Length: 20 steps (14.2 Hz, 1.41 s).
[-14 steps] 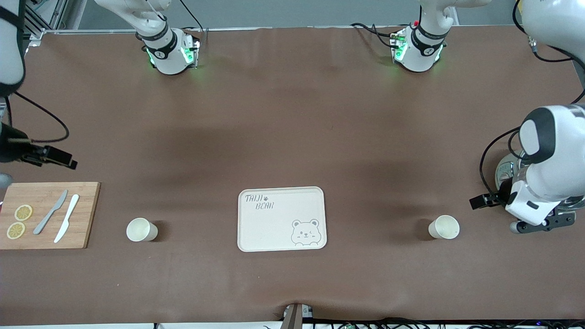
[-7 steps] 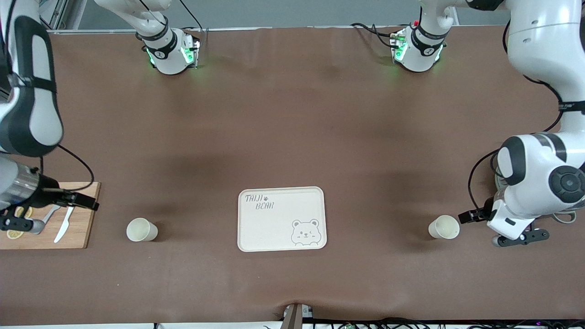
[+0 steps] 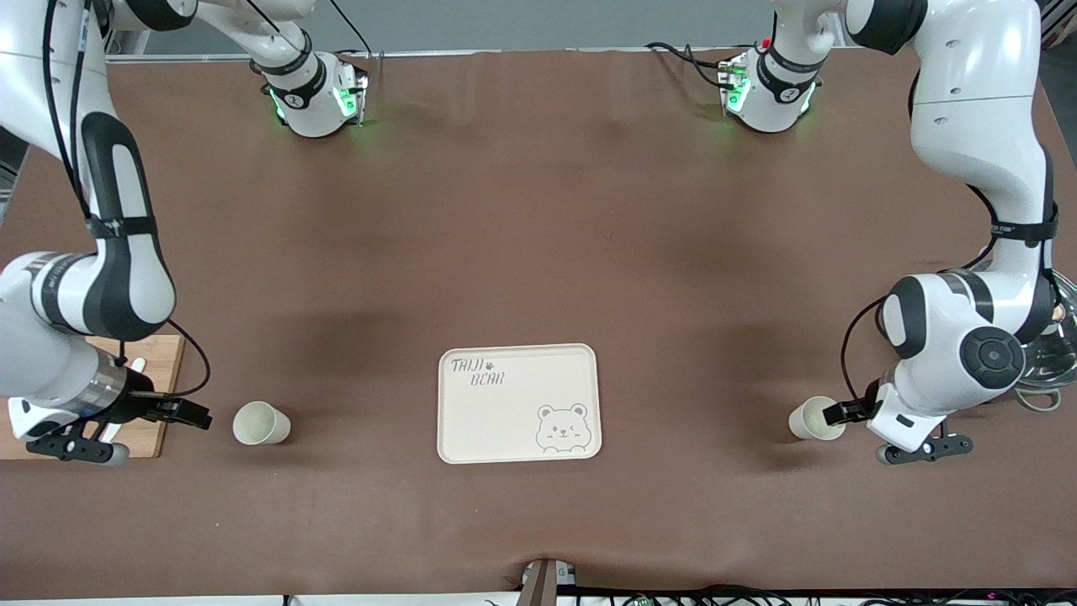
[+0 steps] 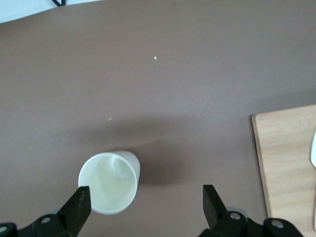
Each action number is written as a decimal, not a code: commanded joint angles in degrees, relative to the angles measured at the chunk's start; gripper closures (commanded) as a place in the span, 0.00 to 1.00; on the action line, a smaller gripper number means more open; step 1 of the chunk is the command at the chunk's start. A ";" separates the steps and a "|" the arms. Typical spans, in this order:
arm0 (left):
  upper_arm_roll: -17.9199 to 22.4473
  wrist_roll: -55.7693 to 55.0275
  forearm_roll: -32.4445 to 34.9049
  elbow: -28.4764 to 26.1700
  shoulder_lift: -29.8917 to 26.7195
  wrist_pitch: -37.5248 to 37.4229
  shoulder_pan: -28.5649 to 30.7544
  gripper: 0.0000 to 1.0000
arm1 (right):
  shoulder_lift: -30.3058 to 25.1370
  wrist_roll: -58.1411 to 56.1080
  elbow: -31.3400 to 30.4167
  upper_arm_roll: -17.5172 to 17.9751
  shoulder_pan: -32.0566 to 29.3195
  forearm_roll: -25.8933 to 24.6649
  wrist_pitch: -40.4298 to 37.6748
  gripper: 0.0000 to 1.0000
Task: Place white IKEA cup upright on tray with both arms
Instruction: 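Reach both grippers down to the white cups beside the tray, then close both grippers on the rims of the white cups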
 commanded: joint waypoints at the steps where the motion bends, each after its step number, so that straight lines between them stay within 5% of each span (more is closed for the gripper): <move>1: -0.28 0.30 -0.81 -1.24 0.53 2.92 -0.12 0.00 | 2.71 0.57 1.81 -0.01 0.03 0.99 2.26 0.00; 4: -0.46 -0.23 -2.83 -1.77 0.79 3.81 -0.47 0.00 | 5.17 0.66 1.63 -0.01 0.64 1.69 5.68 0.00; 8: -0.46 -0.31 -3.45 -1.77 0.79 3.81 -0.47 0.52 | 7.63 0.66 1.37 0.08 1.96 1.78 7.80 0.00; 14: -0.46 -0.49 -4.24 -1.77 0.62 3.81 -0.56 0.98 | 7.29 0.31 -0.57 -0.01 2.31 1.69 6.93 0.00; 20: -0.37 -0.49 -4.24 -0.99 0.00 3.72 -0.65 1.00 | 7.46 -0.92 -1.97 -0.01 1.52 1.60 7.81 0.00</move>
